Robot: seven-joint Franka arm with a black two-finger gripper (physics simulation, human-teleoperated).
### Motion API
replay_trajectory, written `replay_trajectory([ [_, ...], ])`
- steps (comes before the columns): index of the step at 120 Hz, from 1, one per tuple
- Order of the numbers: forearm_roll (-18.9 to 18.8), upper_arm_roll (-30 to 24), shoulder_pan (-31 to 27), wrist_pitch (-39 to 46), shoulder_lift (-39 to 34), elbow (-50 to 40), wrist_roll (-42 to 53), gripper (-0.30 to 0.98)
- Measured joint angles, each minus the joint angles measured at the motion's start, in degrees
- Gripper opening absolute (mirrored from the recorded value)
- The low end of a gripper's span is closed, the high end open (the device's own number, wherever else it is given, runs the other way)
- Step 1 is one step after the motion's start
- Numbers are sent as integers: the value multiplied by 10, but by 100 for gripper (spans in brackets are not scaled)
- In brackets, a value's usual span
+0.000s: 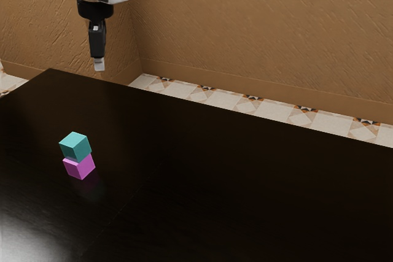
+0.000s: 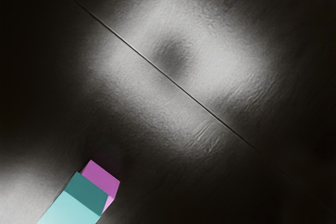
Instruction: Pick up the blue block with one arm, and put the blue block on the table with one arm
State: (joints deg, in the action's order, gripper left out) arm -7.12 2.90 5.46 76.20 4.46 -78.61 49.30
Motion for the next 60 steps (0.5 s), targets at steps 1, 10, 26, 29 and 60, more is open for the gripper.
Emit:
replay_trajectory([
  [1,0,0,0,0,0,0,0,68],
  [10,27,0,-16,0,1,0,1,68],
  [26,57,0,-65,1,1,0,3,69],
  [29,58,-2,-68,0,-9,5,2,68],
  [60,13,-123,-88,-74,-289,-186,-203,68],
])
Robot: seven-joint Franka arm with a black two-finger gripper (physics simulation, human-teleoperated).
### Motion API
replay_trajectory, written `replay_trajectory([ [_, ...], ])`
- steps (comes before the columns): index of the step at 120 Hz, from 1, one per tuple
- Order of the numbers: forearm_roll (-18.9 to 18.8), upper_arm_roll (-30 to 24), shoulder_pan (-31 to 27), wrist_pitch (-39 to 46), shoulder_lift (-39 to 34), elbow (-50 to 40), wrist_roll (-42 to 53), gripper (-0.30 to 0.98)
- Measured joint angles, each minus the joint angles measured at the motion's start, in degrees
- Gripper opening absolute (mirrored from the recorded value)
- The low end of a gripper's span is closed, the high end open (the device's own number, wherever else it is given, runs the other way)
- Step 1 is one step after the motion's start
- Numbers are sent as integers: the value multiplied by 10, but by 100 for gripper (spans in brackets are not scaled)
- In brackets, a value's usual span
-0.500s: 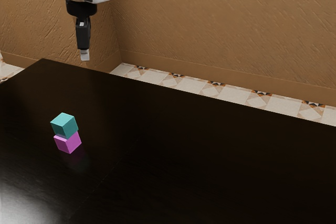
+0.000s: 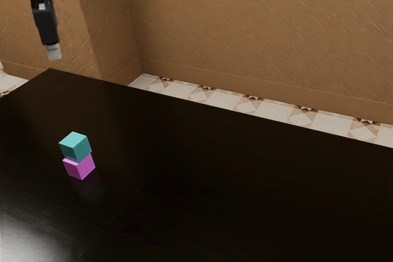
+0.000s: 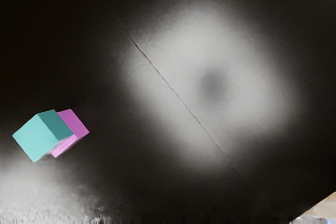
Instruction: Pick up the blue block with one arm, and put the blue block on the table with one arm
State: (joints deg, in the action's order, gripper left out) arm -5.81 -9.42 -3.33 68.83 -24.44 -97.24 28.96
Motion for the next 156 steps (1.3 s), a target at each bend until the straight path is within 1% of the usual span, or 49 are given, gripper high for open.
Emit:
replay_trajectory([
  [6,13,-2,-14,20,-34,-97,-42,68],
  [11,24,-3,-22,64,-60,-191,-74,68],
  [15,29,-3,-26,95,-68,-238,-98,69],
  [19,33,-2,-28,121,-68,-266,-121,69],
  [29,38,0,-21,194,-52,-310,-172,69],
  [36,38,10,-27,239,-36,-324,-203,69],
  [48,39,36,-51,336,85,-328,-246,69],
  [56,39,46,-88,390,119,-327,-262,69],
  [61,39,49,-110,416,125,-328,-266,69],
  [68,40,58,-123,444,117,-333,-266,69],
  [73,40,76,-124,459,76,-361,-264,69],
  [78,40,115,-119,470,36,-394,-259,69],
  [82,33,146,-115,478,20,-412,-253,69],
  [88,14,178,-109,488,11,-426,-245,69],
  [98,-23,225,-83,501,27,-430,-233,69],
  [113,-81,240,-69,514,52,-427,-216,69],
  [118,-93,241,-68,516,56,-422,-209,69],
  [126,-102,242,-68,520,89,-387,-196,69],
  [132,-91,242,-67,522,125,-351,-185,69],
  [140,-63,241,-67,524,161,-317,-169,69],
  [149,-10,240,-67,526,200,-285,-155,69],
  [156,23,237,-69,526,227,-260,-145,69],
])
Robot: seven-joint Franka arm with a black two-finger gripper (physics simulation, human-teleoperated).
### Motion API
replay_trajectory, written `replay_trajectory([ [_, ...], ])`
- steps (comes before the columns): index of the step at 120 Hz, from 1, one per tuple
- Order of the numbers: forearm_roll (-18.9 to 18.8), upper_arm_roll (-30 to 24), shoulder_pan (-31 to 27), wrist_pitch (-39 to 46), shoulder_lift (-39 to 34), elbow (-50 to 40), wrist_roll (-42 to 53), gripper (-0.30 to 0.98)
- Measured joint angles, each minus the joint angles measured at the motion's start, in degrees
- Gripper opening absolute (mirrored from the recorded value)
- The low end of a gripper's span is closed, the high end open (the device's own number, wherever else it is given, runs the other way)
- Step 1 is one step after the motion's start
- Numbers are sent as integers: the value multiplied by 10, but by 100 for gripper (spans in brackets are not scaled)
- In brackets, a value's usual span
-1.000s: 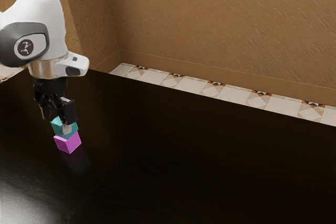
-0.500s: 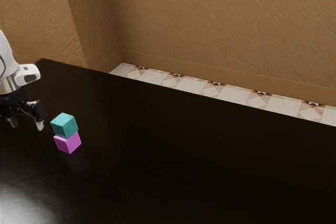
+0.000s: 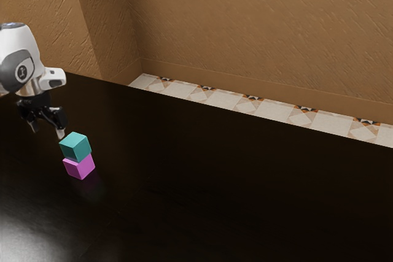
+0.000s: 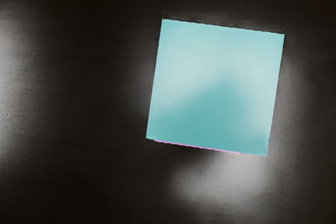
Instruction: Pick up the blue block with one arm, and put the blue block on the table with one arm
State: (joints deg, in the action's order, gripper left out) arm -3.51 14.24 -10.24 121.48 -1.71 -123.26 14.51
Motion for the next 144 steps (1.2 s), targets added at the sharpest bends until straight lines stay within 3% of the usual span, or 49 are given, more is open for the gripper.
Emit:
replay_trajectory([
  [15,36,-13,-7,1,44,33,19,69],
  [37,49,-28,2,2,79,52,42,69],
  [93,21,-29,-11,10,103,57,72,69],
  [144,22,-30,-13,25,128,58,81,69],
])
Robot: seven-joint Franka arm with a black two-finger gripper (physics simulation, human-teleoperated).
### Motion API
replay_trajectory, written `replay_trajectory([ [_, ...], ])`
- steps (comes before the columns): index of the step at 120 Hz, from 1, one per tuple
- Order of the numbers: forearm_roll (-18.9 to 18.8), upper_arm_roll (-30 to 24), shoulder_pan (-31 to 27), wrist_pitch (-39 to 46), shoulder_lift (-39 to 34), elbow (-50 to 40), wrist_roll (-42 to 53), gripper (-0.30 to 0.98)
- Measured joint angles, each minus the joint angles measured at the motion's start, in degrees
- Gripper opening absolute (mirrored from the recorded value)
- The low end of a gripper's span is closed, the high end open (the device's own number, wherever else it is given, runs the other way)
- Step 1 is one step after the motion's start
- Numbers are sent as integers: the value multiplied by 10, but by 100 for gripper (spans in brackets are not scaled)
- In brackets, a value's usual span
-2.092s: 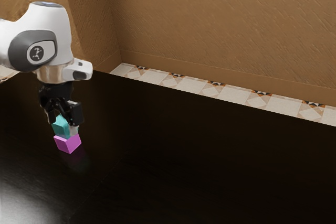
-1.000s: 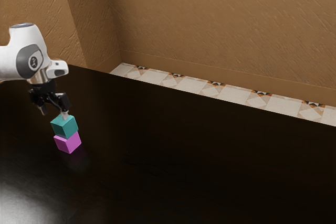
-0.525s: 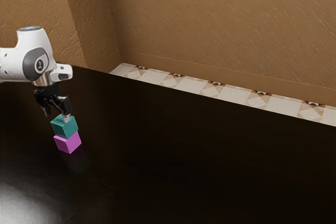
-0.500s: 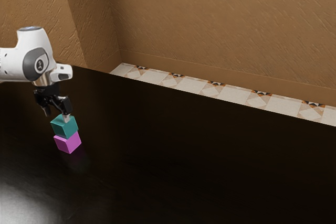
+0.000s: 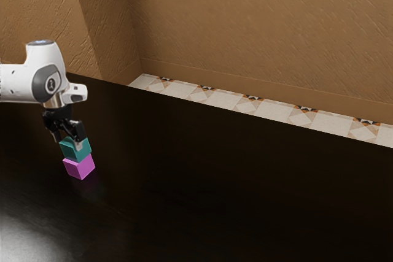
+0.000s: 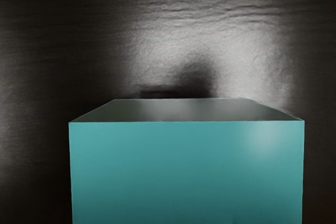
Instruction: Pick up the blue block with one arm, and put the blue block on the table with one arm
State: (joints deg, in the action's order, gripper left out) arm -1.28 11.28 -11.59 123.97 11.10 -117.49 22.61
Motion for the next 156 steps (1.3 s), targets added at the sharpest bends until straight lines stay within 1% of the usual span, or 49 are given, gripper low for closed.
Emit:
replay_trajectory([
  [44,1,-7,0,14,20,1,4,68],
  [50,1,-7,0,15,20,1,4,66],
  [70,-3,-11,0,18,25,2,6,47],
  [79,-4,-12,0,19,25,2,7,42],
  [97,-7,-12,0,21,25,2,7,38],
  [113,-8,-18,0,21,18,5,6,38],
  [122,-7,-38,-1,20,7,10,5,38],
  [136,-3,-126,3,17,10,43,2,39],
  [144,-3,-145,10,16,47,65,-1,39],
  [156,-2,-152,5,15,102,83,-5,39],
])
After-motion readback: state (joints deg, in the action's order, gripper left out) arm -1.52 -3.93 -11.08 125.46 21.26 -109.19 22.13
